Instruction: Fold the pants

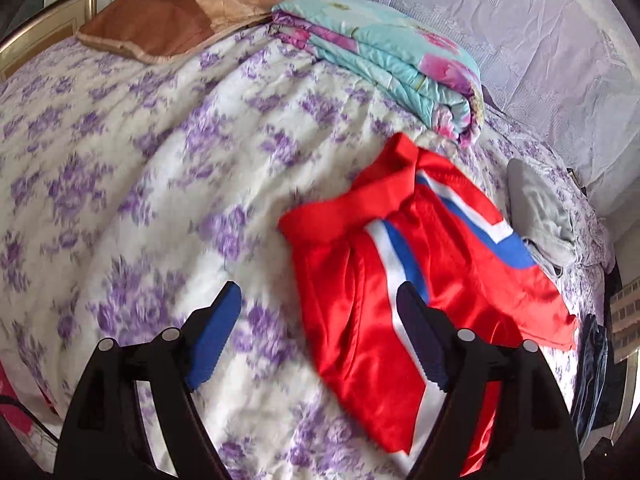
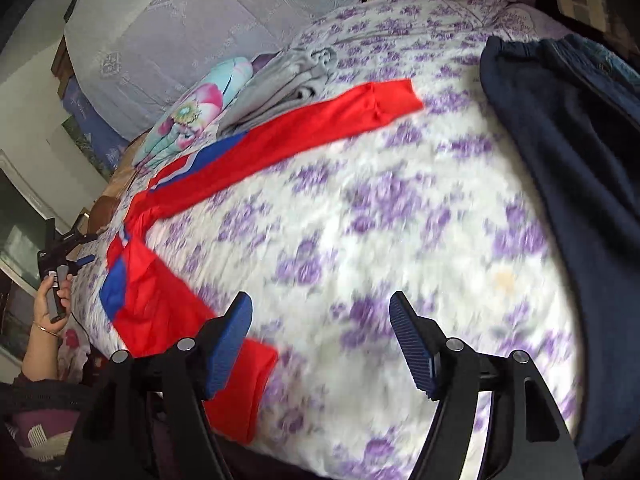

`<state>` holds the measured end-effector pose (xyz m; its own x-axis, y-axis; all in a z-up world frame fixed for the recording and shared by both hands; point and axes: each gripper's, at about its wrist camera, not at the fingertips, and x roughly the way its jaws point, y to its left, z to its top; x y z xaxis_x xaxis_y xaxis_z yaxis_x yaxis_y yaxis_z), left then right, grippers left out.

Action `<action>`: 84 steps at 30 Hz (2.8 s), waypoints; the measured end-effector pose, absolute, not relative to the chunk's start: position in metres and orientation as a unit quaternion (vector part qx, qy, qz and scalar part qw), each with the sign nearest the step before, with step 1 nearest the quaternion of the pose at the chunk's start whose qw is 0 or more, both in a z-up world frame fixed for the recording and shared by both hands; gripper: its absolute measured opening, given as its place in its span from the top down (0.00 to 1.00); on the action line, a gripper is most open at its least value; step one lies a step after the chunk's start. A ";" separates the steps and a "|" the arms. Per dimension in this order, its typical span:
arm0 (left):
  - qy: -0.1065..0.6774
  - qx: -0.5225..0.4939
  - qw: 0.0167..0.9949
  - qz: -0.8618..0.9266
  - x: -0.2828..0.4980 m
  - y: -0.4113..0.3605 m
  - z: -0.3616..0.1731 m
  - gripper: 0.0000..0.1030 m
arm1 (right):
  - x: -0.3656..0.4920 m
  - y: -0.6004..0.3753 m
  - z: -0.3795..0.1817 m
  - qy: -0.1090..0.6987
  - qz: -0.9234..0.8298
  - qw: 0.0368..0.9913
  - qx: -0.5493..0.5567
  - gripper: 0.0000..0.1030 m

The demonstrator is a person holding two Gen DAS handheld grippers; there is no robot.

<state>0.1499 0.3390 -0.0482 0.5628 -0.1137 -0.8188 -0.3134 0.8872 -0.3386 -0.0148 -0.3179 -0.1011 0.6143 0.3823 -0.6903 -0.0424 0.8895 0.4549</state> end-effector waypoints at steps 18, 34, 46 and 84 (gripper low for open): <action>0.413 -0.274 0.868 0.018 0.169 0.301 -0.075 0.92 | -0.018 -0.252 -0.097 0.407 0.188 0.886 0.122 0.94; 0.408 -0.281 0.868 0.038 0.041 0.258 -0.089 0.84 | -0.010 -0.370 -0.125 0.453 0.086 0.879 0.122 0.93; 0.336 -0.232 0.910 0.067 0.010 0.264 -0.023 0.47 | -0.025 -0.337 -0.059 0.361 0.164 0.912 0.099 0.64; 0.529 -0.100 0.843 -0.011 0.289 0.277 -0.086 0.48 | 0.371 -0.022 -0.087 0.487 0.331 0.782 -0.204 0.97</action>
